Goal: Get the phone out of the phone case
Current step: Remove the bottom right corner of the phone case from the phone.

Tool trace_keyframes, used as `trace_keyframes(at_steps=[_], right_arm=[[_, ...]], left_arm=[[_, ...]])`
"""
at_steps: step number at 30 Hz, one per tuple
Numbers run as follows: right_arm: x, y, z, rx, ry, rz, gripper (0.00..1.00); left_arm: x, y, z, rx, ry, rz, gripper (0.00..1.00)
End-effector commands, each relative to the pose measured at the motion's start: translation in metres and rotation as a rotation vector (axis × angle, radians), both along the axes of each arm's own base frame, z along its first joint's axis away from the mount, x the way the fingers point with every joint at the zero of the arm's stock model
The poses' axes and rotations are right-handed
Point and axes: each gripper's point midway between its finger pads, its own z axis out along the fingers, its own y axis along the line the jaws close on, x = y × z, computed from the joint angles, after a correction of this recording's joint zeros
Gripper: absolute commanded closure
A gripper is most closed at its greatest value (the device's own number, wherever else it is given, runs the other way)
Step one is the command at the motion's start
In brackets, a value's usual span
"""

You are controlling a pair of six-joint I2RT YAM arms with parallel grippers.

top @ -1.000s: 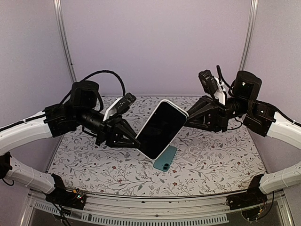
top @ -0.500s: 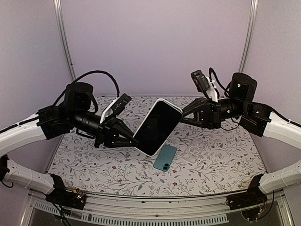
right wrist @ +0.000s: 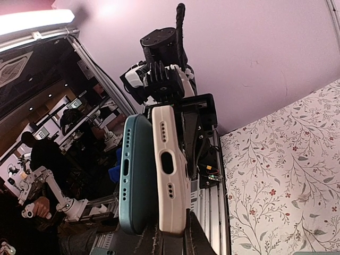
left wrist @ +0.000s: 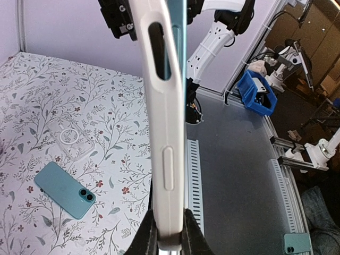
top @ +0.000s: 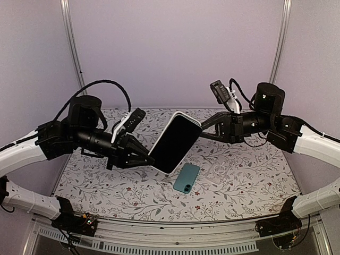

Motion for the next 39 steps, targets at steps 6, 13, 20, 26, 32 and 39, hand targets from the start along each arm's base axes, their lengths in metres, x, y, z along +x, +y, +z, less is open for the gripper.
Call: trace_keyframes(at_steps=[6, 13, 20, 26, 32, 39], right_arm=[[0.000, 0.011, -0.014, -0.066, 0.101, 0.014, 1.00], [0.001, 0.013, -0.014, -0.076, 0.132, 0.014, 1.00], [0.002, 0.010, -0.010, -0.079, 0.084, -0.003, 0.82], [0.005, 0.002, -0.004, -0.091, -0.003, -0.043, 0.47], [0.018, -0.020, -0.004, -0.126, -0.087, -0.173, 0.30], [0.011, -0.052, 0.009, -0.112, -0.191, -0.269, 0.22]], left_arm=[[0.006, -0.001, 0.044, -0.167, -0.185, 0.046, 1.00], [0.008, 0.002, 0.042, -0.155, -0.197, 0.068, 1.00], [0.006, 0.003, 0.038, -0.153, -0.193, 0.060, 1.00], [0.006, 0.008, 0.027, -0.137, -0.190, 0.075, 1.00], [0.014, 0.018, 0.019, -0.120, -0.199, 0.117, 1.00], [0.022, 0.024, 0.010, -0.096, -0.202, 0.127, 1.00]])
